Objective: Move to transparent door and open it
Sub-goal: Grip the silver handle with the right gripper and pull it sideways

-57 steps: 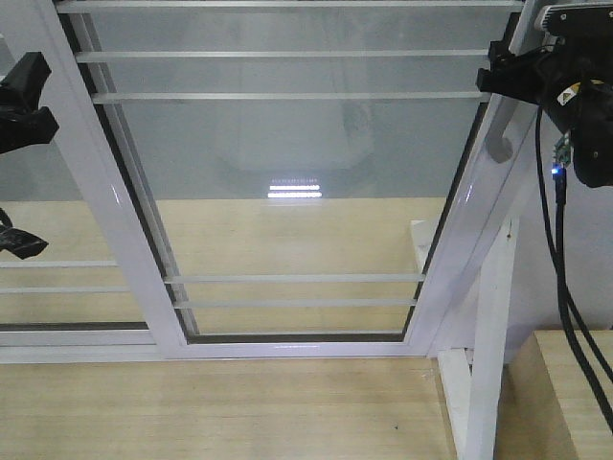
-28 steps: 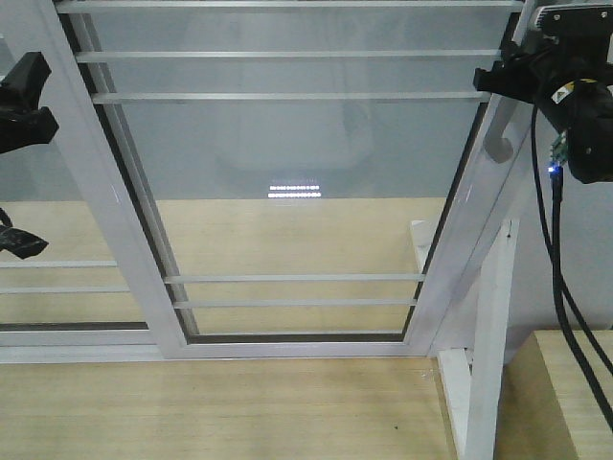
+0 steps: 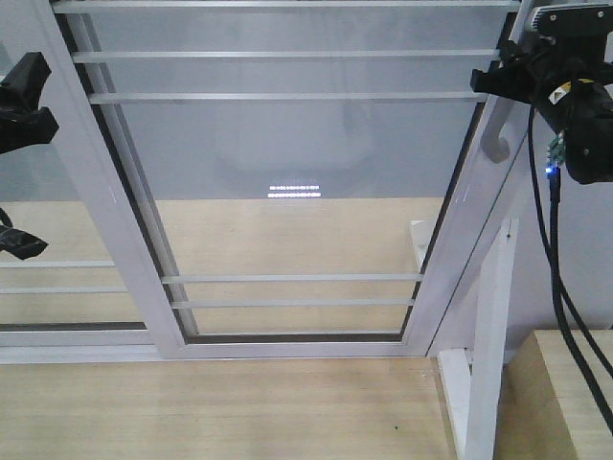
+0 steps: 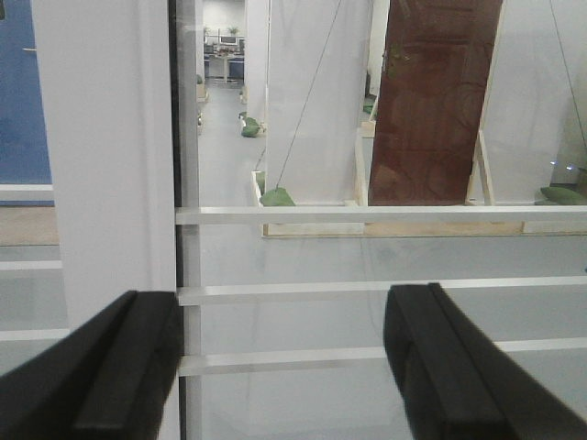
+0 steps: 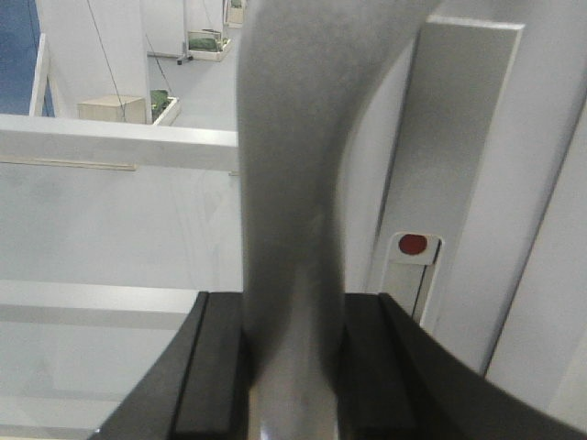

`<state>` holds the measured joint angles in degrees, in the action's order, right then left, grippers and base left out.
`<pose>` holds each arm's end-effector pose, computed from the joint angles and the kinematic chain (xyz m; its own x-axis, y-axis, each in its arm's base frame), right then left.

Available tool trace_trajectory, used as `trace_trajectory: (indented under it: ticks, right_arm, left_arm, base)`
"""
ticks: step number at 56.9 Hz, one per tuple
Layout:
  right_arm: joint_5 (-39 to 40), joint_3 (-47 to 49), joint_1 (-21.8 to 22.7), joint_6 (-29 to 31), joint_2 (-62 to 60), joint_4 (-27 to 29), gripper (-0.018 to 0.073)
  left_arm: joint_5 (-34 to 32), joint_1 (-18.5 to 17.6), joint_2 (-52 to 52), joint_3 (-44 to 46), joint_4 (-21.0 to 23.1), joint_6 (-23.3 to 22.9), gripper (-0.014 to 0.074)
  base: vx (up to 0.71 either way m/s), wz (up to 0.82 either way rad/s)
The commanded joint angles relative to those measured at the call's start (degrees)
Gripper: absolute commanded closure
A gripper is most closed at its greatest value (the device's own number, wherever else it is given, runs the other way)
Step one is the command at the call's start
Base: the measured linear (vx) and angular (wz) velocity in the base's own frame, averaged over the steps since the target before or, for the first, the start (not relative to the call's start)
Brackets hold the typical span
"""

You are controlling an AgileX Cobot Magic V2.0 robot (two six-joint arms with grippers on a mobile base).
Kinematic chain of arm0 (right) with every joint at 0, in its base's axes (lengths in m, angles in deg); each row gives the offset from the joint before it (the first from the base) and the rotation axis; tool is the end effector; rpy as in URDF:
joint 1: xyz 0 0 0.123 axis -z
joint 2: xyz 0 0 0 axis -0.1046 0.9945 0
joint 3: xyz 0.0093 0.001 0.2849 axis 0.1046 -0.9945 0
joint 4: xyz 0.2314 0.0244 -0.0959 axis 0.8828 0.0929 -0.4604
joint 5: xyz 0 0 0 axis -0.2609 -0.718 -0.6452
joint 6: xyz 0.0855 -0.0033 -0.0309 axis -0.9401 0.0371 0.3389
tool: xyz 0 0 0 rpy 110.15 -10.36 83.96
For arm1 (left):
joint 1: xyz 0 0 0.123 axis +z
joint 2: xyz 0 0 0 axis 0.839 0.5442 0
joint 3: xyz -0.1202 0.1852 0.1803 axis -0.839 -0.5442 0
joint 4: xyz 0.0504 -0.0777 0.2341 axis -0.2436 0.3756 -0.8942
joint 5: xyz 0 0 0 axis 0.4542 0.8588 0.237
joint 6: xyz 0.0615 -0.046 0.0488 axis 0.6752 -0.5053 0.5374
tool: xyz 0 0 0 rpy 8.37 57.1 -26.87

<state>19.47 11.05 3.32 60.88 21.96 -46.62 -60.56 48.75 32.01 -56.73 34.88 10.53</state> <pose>0.4151 0.0196 0.2326 -0.1384 -0.0616 -0.9885 -0.0546 0.9970 -0.0545 0.2332 -0.0319 0.3082 0.0245 -0.0565 -0.9981 0.1224 0.9911 -0.0531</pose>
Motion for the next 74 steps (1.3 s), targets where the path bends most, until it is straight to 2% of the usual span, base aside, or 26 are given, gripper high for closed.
trace_trajectory:
  ticks: [1, 11, 31, 74]
  right_arm:
    - [4.8, 2.1, -3.8, 0.2, -2.9, -5.5, 0.0568]
    - [4.8, 2.1, -7.2, 0.3, -2.9, -7.4, 0.0568]
    - [4.8, 2.1, -12.6, 0.3, -2.9, -7.4, 0.0568]
    - [6.7, 2.1, -26.6, 0.3, -2.9, -7.7, 0.0568]
  left_arm:
    - [-4.7, -0.3, -0.9, 2.0, 0.4, -0.4, 0.0032]
    - [-4.7, -0.3, -0.9, 2.0, 0.4, -0.4, 0.0032]
    - [-1.7, -0.3, -0.9, 2.0, 0.4, -0.4, 0.0032]
    - [-1.8, -0.3, -0.9, 2.0, 0.4, -0.4, 0.0032]
  base:
    - [0.0, 0.0]
    - [0.0, 0.0]
    - [0.0, 0.0]
    - [0.0, 0.0]
